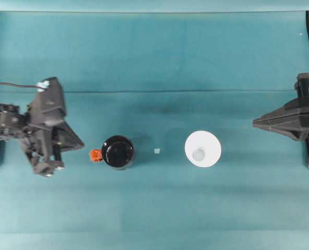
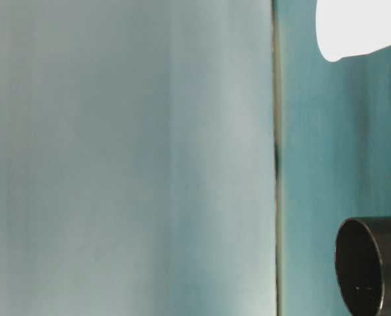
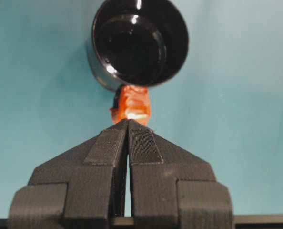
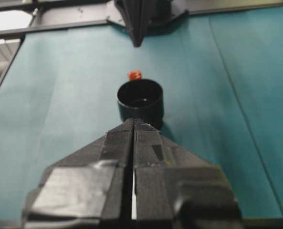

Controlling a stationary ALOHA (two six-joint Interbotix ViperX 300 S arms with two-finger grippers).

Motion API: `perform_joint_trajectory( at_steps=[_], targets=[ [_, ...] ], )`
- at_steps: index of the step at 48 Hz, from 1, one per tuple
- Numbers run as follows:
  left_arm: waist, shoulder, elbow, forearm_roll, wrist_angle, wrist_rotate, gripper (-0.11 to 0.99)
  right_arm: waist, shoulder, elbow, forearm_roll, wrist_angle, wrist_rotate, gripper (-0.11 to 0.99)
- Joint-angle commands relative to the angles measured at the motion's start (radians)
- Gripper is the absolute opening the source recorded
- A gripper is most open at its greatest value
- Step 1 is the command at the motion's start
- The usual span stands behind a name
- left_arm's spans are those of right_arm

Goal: Put the paper cup into the moved red handle cup holder.

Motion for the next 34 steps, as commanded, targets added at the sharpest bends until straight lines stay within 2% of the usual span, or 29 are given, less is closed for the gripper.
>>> perform_joint_trajectory(
  at_steps=[1, 9, 23, 28, 34],
  targets=[
    [-0.011, 0.012, -0.028, 0.008, 0.006, 0.003, 0.03, -0.003, 0.005, -0.017, 0.003, -0.003, 0.009, -0.10],
    [-0.028, 0.034, -0.031, 0.008, 0.043, 0.006, 0.03, -0.003, 0.003, -0.017, 0.003, -0.003, 0.008, -0.10],
    [-0.028, 0.049, -0.046, 0.008, 0.041, -0.005, 0.05, -0.008, 0.005, -0.017, 0.003, -0.003, 0.008, -0.10],
    [-0.028, 0.061, -0.054, 0.008, 0.043, -0.012, 0.25, -0.008, 0.003, -0.017, 0.003, -0.003, 0.008, -0.10],
    [-0.026, 0.089, -0.058, 0.008, 0.046, -0.054, 0.64, -0.008, 0.002, -0.017, 0.003, -0.003, 0.008, -0.10]
  ],
)
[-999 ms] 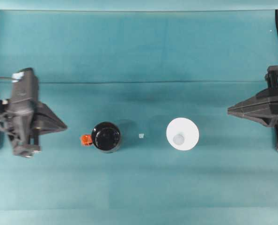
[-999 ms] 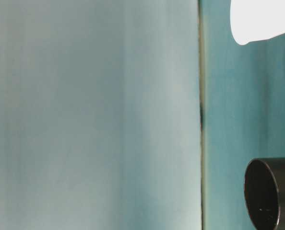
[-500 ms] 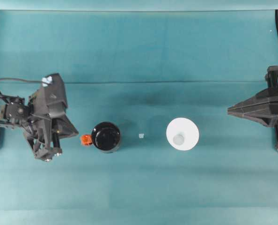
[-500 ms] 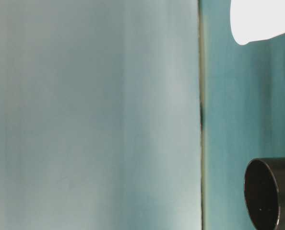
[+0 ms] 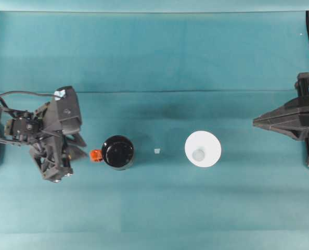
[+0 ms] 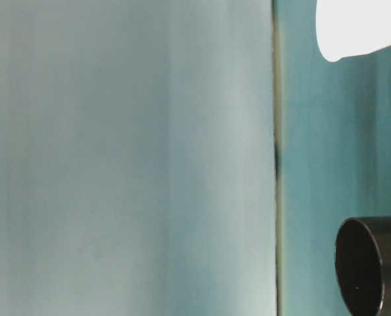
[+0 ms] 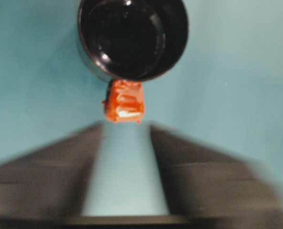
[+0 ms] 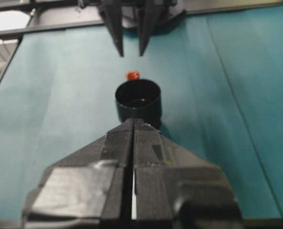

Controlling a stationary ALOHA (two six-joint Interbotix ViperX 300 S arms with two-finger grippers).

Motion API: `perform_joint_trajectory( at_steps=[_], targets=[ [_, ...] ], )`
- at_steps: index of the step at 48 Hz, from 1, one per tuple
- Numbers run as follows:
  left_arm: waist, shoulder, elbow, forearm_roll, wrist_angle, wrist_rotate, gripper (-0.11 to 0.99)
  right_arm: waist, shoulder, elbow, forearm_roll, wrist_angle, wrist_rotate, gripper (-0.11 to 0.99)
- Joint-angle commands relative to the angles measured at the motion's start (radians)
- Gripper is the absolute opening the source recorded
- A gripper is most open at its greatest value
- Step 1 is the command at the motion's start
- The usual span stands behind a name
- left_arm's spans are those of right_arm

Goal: Put the paper cup into the moved red handle cup holder.

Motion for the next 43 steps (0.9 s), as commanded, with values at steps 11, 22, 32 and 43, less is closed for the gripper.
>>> perform_joint_trajectory(
  at_steps=[11, 22, 32, 43],
  targets=[
    [-0.003, 0.049, -0.032, 0.000, -0.005, -0.025, 0.97, -0.002, 0.003, -0.017, 0.003, -0.005, 0.008, -0.10],
    [-0.003, 0.100, -0.057, 0.002, -0.003, -0.018, 0.99, -0.002, 0.003, -0.017, 0.003, -0.005, 0.008, -0.10],
    [-0.008, 0.160, -0.060, 0.002, -0.017, -0.018, 0.99, -0.002, 0.003, -0.017, 0.002, -0.002, 0.008, -0.10],
    [-0.008, 0.192, -0.057, 0.002, -0.061, -0.017, 0.99, -0.002, 0.003, -0.017, 0.003, 0.020, 0.008, -0.10]
  ],
)
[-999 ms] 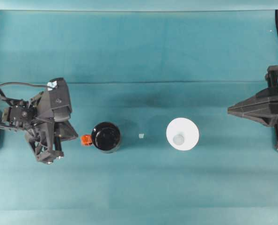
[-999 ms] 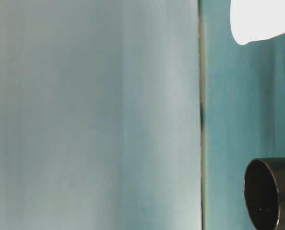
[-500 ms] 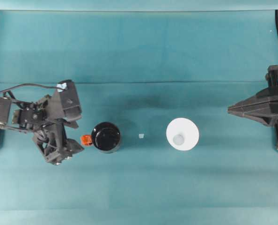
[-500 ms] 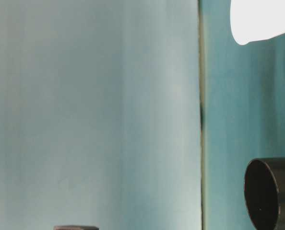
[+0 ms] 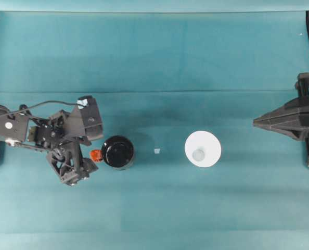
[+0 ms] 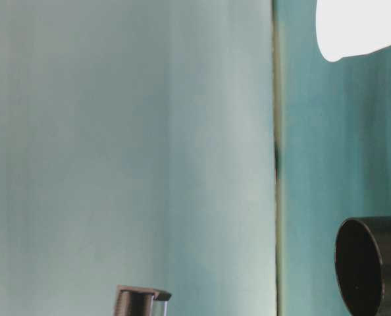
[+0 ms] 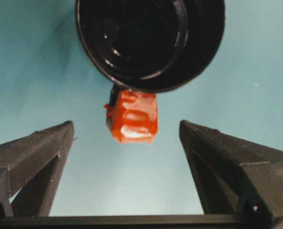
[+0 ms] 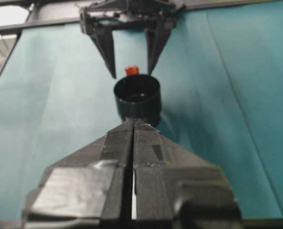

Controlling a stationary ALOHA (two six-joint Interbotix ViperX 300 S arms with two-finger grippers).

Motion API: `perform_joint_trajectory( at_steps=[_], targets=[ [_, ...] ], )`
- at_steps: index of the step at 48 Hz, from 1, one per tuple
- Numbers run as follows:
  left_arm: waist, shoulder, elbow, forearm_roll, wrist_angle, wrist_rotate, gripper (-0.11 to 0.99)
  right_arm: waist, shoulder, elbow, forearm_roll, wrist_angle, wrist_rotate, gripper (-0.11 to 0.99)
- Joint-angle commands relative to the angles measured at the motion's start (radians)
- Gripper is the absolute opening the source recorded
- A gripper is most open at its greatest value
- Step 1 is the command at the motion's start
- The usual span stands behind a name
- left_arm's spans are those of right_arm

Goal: Put the paper cup into the moved red handle cup holder.

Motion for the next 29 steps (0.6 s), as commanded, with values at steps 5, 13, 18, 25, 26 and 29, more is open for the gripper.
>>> perform_joint_trajectory(
  at_steps=[5, 13, 18, 25, 26, 29],
  targets=[
    [-0.003, 0.021, -0.014, 0.002, -0.038, 0.011, 0.99, -0.002, 0.005, -0.017, 0.002, -0.003, 0.008, -0.10],
    [-0.003, 0.041, -0.021, 0.002, -0.044, 0.060, 0.99, -0.002, 0.005, -0.017, 0.002, -0.003, 0.008, -0.10],
    [-0.003, 0.041, -0.023, 0.002, -0.041, 0.077, 0.99, -0.002, 0.005, -0.017, 0.002, -0.003, 0.008, -0.10],
    [-0.003, 0.041, -0.023, 0.002, -0.040, 0.080, 0.99, -0.002, 0.005, -0.017, 0.002, -0.003, 0.008, -0.10],
    [-0.003, 0.041, -0.023, 0.002, -0.040, 0.080, 0.99, -0.002, 0.005, -0.017, 0.002, -0.003, 0.008, -0.10],
    [-0.003, 0.041, -0.023, 0.000, -0.040, 0.081, 0.99, -0.002, 0.005, -0.017, 0.000, -0.003, 0.008, -0.10]
  ],
)
